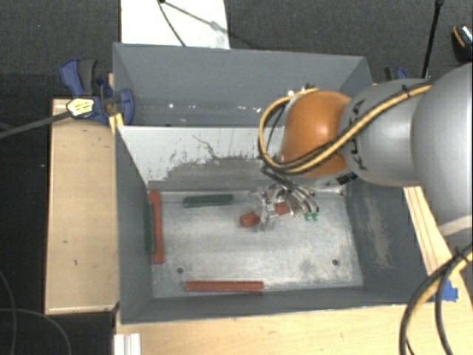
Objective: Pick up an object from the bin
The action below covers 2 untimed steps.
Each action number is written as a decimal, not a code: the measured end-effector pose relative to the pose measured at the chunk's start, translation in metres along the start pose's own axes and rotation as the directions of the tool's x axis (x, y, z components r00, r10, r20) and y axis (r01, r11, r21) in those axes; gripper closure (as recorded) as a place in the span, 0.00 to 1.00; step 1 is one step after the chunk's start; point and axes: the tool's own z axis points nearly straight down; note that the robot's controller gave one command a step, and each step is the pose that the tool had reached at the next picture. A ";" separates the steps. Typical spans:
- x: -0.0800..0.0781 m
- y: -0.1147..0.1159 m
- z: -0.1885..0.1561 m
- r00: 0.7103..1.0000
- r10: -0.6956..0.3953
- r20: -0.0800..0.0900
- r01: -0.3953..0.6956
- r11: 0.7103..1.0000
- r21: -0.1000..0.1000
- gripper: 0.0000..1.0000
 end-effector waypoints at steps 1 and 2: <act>-0.002 0.000 -0.041 1.000 0.000 0.002 0.000 1.000 0.001 1.00; -0.003 0.000 -0.049 1.000 0.000 0.001 0.000 1.000 0.001 1.00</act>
Offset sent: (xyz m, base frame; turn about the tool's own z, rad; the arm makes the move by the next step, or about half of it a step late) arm -0.0001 0.0000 0.0376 0.0000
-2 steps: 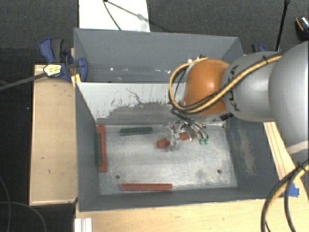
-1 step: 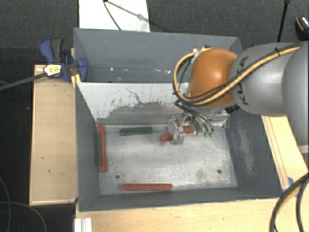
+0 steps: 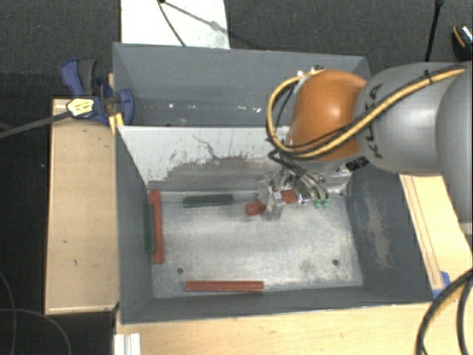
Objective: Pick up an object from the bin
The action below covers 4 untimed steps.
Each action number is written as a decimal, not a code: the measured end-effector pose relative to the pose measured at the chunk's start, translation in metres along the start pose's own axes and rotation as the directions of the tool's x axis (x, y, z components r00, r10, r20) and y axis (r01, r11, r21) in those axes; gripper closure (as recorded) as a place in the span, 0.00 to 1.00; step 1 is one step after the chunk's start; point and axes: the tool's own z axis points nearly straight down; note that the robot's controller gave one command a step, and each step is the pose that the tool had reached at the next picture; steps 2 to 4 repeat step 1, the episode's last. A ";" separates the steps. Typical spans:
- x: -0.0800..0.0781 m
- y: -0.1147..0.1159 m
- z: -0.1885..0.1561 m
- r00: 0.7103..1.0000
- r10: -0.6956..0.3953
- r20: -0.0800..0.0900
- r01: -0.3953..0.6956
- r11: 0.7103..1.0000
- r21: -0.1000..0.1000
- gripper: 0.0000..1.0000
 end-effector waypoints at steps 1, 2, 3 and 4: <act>-0.003 0.000 -0.069 1.000 0.002 0.004 -0.002 1.000 0.001 1.00; -0.003 0.000 -0.069 1.000 0.002 0.004 -0.002 1.000 0.001 1.00; -0.003 0.000 -0.069 1.000 0.002 0.004 -0.002 1.000 0.001 1.00; -0.003 0.000 -0.069 1.000 0.002 0.004 -0.002 1.000 0.001 1.00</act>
Offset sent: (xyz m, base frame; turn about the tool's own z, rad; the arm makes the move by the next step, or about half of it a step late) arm -0.0003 0.0000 0.0634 0.0000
